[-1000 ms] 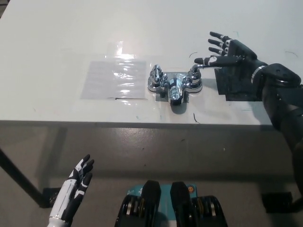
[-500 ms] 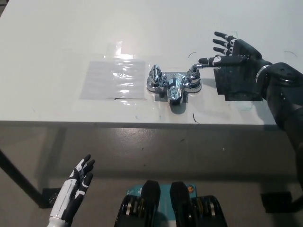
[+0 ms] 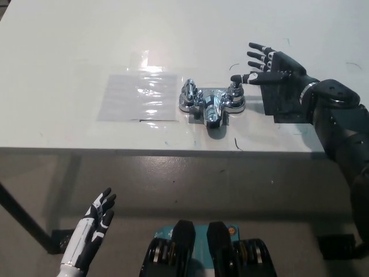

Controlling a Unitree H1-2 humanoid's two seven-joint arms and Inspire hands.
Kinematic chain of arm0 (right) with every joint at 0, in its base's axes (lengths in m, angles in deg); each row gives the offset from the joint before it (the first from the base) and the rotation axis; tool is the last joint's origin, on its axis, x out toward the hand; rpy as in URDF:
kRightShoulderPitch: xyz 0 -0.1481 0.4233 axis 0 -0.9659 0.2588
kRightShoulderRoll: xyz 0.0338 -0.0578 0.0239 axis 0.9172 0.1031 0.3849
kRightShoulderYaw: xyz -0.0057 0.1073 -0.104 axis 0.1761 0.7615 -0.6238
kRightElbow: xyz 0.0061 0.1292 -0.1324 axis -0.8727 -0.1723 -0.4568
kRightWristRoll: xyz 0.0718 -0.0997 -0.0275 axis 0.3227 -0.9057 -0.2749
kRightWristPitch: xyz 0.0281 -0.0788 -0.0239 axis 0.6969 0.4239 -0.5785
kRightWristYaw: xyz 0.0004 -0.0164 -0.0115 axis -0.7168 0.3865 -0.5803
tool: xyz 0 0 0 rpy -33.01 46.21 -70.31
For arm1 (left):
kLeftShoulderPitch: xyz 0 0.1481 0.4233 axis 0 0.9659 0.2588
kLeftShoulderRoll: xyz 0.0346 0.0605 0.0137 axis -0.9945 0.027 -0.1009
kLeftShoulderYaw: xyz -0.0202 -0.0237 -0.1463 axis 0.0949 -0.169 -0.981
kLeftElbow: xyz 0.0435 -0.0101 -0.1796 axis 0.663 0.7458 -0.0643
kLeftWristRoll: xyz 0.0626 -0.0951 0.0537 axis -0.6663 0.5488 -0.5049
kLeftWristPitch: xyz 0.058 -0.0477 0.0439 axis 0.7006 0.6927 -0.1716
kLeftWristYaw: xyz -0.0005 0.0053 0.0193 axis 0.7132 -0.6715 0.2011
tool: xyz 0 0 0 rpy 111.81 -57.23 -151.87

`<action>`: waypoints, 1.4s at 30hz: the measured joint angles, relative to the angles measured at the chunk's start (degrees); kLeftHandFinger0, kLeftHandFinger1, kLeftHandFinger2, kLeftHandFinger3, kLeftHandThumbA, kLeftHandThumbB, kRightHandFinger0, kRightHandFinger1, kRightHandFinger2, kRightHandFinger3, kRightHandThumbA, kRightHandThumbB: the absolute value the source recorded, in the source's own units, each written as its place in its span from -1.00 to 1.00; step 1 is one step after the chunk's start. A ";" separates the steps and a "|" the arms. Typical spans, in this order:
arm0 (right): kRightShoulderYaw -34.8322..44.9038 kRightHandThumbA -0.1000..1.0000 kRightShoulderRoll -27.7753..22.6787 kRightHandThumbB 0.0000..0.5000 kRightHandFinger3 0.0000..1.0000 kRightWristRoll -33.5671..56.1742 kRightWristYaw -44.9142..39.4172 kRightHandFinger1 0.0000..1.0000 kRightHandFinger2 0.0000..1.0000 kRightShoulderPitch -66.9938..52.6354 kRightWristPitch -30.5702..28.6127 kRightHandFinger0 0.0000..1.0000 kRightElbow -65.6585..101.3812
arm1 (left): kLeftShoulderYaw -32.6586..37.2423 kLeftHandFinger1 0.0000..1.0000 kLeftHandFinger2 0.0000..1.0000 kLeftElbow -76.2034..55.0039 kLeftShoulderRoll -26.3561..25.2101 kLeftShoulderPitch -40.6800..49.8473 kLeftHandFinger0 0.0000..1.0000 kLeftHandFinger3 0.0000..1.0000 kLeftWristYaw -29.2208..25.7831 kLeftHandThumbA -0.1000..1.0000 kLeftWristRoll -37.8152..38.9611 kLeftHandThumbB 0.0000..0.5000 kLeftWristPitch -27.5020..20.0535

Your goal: The faucet is at the center of the desk and the robot turn off the faucet by turning the right faucet handle using the right hand

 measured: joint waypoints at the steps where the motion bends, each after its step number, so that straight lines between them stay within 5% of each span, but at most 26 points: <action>1: -0.19 1.00 0.00 0.65 1.00 -0.08 -0.10 1.00 1.00 0.00 0.00 1.00 0.00 | 0.00 1.00 1.00 0.00 -0.01 0.00 1.00 1.00 0.00 0.82 0.00 0.42 0.00; 27: -8.90 1.00 -2.27 0.69 1.00 -1.95 -12.71 1.00 1.00 -10.16 1.40 1.00 18.29 | -0.11 1.00 1.00 -0.06 -0.26 -0.51 1.00 1.00 0.56 0.83 0.07 0.44 0.03; 35: -6.18 1.00 -1.05 0.48 1.00 -0.35 -12.05 1.00 1.00 -15.31 4.11 1.00 26.92 | -0.12 1.00 1.00 -0.06 -0.26 -0.49 1.00 1.00 0.55 0.83 0.07 0.43 0.04; 42: -0.87 1.00 4.13 0.71 1.00 0.52 -5.67 1.00 1.00 -18.04 2.55 1.00 29.08 | -0.13 1.00 1.00 -0.05 -0.26 -0.50 1.00 1.00 0.55 0.85 0.07 0.44 0.04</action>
